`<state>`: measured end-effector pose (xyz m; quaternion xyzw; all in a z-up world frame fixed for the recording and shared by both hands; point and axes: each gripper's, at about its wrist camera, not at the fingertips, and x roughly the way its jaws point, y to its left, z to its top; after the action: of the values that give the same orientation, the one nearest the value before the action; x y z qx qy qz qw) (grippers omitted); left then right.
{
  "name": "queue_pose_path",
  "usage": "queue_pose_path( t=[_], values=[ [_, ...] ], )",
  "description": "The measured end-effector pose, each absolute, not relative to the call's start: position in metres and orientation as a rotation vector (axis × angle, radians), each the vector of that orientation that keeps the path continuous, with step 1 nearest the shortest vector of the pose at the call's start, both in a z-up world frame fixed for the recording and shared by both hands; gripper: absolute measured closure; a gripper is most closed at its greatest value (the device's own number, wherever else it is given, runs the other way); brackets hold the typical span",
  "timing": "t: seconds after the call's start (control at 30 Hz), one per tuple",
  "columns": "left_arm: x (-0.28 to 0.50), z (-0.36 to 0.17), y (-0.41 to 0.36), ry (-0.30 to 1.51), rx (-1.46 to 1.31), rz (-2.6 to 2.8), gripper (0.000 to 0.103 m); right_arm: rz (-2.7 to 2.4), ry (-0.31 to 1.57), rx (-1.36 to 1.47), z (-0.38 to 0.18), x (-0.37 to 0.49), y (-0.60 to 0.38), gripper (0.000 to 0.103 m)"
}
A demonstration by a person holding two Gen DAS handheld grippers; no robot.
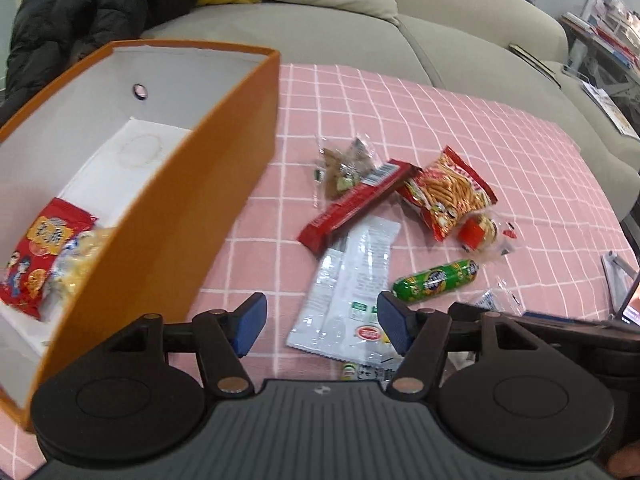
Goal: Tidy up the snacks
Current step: 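Grasp the yellow-white Amerio bag with the left tool while the right tool grasps the hawthorn-ball bag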
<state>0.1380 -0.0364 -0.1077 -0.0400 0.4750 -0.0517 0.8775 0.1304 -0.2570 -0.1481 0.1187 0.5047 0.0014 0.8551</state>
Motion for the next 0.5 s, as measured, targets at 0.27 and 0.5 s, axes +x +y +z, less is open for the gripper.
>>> queue_pose_path(
  t=[0.27,0.5],
  values=[
    [0.136,-0.108,-0.031,1.007,-0.095,-0.093,0.028,0.004,1.082,0.129,-0.159,0.136,-0.234,0.019],
    [0.137,-0.117,-0.035,1.050,-0.069,-0.117,0.028,0.074,1.048,-0.139,-0.162,0.120,-0.225,0.032]
  ],
)
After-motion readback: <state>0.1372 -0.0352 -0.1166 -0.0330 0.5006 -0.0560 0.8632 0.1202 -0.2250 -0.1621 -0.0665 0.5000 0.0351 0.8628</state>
